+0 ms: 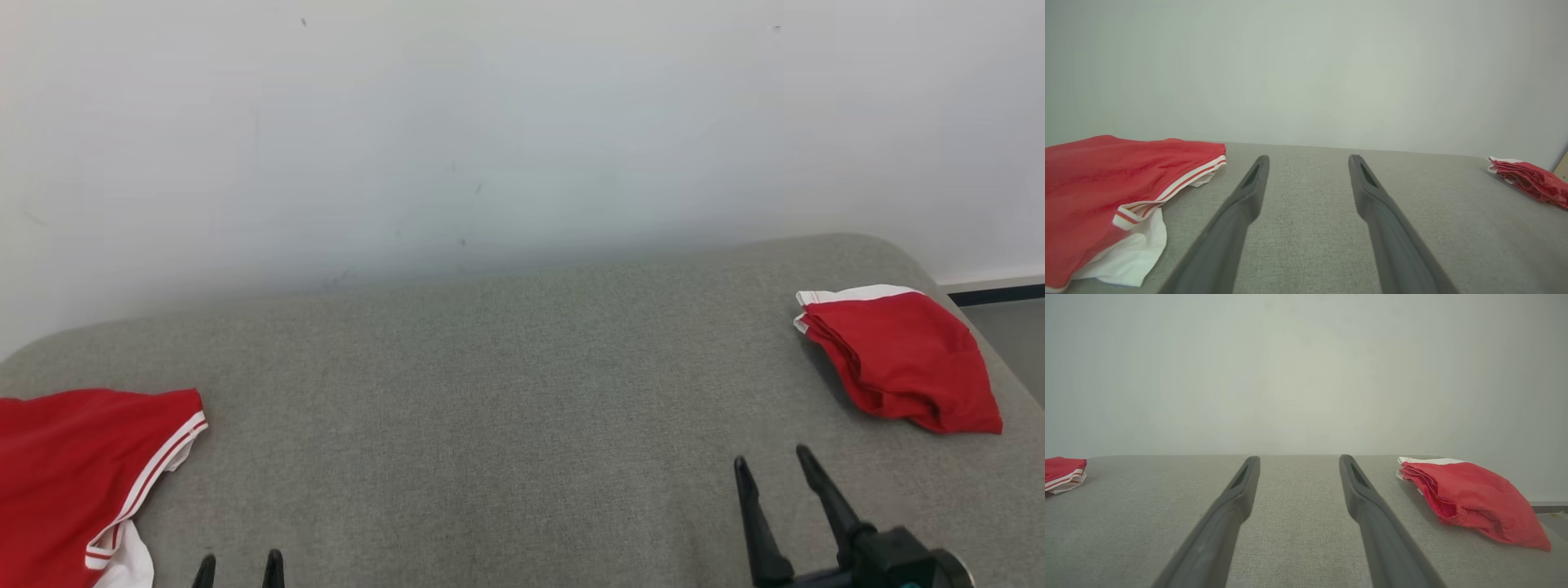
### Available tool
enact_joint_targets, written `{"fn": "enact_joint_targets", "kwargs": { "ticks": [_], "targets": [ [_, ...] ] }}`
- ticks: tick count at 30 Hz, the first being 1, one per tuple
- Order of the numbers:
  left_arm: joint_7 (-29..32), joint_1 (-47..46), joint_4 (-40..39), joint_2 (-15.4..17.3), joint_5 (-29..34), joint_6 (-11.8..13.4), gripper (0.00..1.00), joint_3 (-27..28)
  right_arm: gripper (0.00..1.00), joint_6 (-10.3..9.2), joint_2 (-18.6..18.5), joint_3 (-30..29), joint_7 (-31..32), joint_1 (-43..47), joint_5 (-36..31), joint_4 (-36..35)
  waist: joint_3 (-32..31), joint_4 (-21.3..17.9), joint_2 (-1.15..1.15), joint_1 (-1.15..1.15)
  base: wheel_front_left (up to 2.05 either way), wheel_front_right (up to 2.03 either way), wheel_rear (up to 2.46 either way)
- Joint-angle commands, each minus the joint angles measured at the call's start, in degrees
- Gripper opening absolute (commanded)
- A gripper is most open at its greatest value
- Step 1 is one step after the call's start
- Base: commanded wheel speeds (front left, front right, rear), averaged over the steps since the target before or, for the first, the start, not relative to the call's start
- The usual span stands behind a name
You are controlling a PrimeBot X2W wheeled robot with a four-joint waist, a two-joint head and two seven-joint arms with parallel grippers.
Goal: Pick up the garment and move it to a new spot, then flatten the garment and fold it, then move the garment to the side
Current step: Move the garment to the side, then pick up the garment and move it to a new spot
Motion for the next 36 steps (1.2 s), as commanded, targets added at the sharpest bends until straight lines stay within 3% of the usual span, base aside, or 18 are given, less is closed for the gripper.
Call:
{"fn": "enact_joint_targets", "kwargs": {
  "ticks": [1,27,36],
  "targets": [
    [0.03,1.80,0.61,-0.01,0.44,0.16,1.00,-0.28,1.00,0.00,0.31,0.42,-0.06,1.98,-0.56,-0.33,-1.16,-0.47,0.00,0.01,0.00,0.00,0.00],
    [0.03,2.97,3.44,-0.03,0.19,0.44,1.00,-1.30,1.00,0.00,0.71,0.84,-0.06,6.51,0.91,0.11,-2.18,-0.37,0.00,0.01,0.00,0.00,0.00],
    [0.03,2.16,4.09,-0.03,1.12,-0.04,1.00,-2.42,1.00,0.00,0.73,0.48,-0.06,7.04,1.02,0.08,-1.99,1.89,0.00,0.01,0.00,0.00,0.00]
  ]
}}
